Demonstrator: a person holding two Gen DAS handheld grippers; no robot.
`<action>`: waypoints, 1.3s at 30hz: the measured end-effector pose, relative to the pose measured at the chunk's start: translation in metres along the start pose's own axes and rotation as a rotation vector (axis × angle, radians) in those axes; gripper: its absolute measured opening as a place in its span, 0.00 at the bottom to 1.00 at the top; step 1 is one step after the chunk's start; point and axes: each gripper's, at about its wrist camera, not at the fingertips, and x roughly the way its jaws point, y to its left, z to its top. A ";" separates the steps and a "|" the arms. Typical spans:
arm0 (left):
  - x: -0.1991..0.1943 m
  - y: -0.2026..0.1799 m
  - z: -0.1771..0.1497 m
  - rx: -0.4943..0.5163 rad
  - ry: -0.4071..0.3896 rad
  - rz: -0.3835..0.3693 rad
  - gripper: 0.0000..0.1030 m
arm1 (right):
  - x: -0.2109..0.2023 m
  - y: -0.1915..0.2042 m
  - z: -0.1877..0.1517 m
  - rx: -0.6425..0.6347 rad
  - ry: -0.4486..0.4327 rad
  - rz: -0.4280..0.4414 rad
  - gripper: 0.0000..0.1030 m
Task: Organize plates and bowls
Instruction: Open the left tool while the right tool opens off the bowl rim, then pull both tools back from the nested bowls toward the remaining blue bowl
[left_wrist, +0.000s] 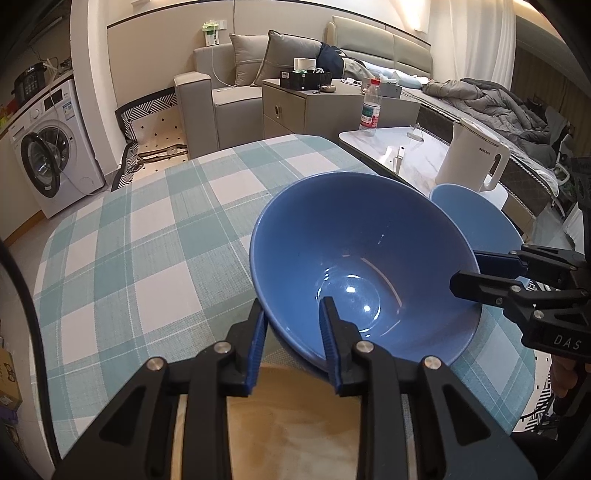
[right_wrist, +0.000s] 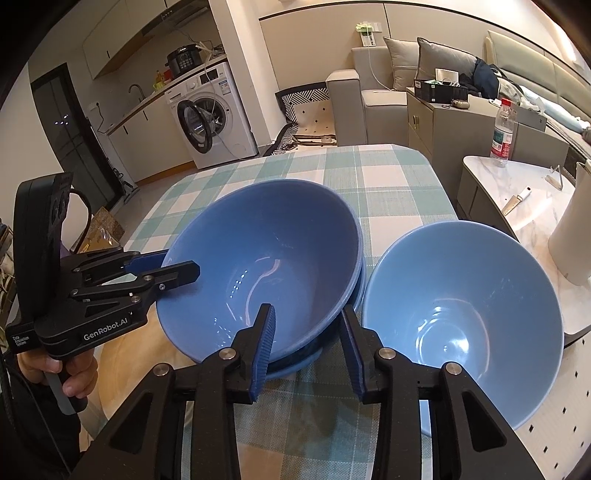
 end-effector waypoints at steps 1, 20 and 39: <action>0.001 0.000 0.000 0.001 0.002 0.001 0.27 | 0.000 0.000 0.000 -0.001 0.000 0.000 0.35; 0.004 -0.004 -0.002 0.022 0.015 0.012 0.38 | 0.004 -0.003 -0.005 -0.003 0.010 -0.006 0.44; 0.001 0.015 0.001 -0.063 0.011 0.036 0.54 | -0.004 0.001 -0.002 0.005 -0.028 0.071 0.85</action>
